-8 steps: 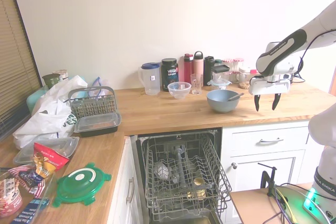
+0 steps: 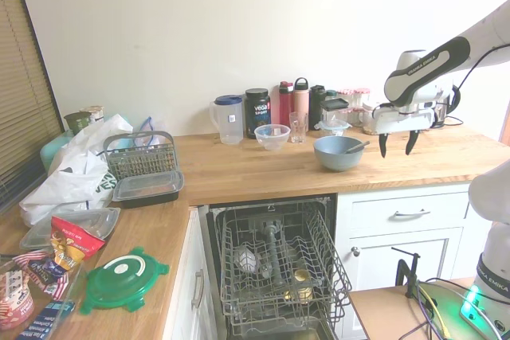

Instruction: Put the fork in the dishwasher

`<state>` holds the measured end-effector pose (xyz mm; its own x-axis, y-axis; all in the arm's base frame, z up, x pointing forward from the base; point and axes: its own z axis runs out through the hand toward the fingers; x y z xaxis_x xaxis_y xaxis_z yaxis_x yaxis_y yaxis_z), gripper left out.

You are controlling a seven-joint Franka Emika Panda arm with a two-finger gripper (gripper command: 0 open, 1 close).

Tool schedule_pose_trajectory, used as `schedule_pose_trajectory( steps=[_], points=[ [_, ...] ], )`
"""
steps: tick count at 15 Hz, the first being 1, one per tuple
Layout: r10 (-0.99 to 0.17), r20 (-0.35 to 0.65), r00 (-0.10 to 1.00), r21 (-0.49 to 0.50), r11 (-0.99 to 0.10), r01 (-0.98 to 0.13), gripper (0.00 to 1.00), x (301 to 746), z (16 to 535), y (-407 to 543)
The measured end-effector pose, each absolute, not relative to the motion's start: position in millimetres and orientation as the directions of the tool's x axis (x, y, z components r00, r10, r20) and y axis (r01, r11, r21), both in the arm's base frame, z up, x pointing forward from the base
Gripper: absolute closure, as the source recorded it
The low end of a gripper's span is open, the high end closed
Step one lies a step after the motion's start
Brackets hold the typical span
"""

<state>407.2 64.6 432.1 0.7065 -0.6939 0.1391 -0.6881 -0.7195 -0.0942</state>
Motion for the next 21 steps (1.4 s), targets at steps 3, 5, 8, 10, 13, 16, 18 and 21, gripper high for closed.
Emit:
schedule_pose_trajectory(
  steps=[3, 5, 8, 10, 13, 16, 18, 21],
  points=[
    [-0.654, 0.185, 0.734, -0.135, -0.757, -0.64, 0.0, 397, 475, 99],
    [-0.637, 0.201, 0.744, -0.163, -0.771, -0.615, 0.0, 403, 505, 116],
    [-0.619, 0.182, 0.764, -0.174, -0.785, -0.594, 0.0, 444, 521, 134],
    [-0.571, 0.11, 0.814, -0.132, -0.82, -0.557, 0.0, 476, 506, 149],
    [-0.485, 0.026, 0.874, -0.075, -0.873, -0.483, 0.0, 517, 484, 169],
    [-0.47, -0.003, 0.882, -0.029, -0.882, -0.47, 0.0, 555, 475, 171],
    [-0.482, -0.034, 0.876, 0.004, -0.876, -0.482, 0.0, 575, 462, 162],
    [-0.49, -0.092, 0.867, 0.052, -0.872, -0.487, 0.0, 589, 433, 155]
  ],
)
